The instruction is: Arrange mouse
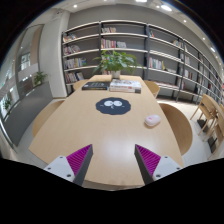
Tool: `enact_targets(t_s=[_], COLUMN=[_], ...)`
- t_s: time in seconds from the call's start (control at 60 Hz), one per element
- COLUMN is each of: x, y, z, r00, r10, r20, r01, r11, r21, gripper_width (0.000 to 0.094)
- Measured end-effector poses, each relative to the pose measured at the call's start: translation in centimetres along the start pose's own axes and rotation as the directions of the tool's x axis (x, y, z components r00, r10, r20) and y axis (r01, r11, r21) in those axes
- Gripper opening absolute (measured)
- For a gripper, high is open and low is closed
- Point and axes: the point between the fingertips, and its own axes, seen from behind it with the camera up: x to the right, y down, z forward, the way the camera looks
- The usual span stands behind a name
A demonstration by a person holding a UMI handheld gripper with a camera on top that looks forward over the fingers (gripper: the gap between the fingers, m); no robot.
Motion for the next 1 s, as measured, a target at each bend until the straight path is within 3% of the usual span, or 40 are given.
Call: enact_targets(t_s=[0.2, 0.317, 0.75, 0.933, 1.0], x=[10.1, 14.3, 18.2, 17.3, 17.3], y=[2.2, 2.5, -2.9, -5.2, -5.5], z=[4.4, 8.2, 20.7, 23.8, 24.6], r00=[0.989, 0.980, 0.983, 0.991, 0.994], r10=[0.044, 0.086, 0.114, 0.095, 0.063], r20=[-0.143, -0.182, -0.145, -0.089, -0.087], r01=[-0.056, -0.109, -0.139, -0.111, -0.080], r11=[0.995, 0.987, 0.974, 0.974, 0.976], r21=[-0.087, -0.117, -0.181, -0.196, -0.202], gripper_width=[0.0839, 0.0830, 0.0845, 0.0801, 0.0721])
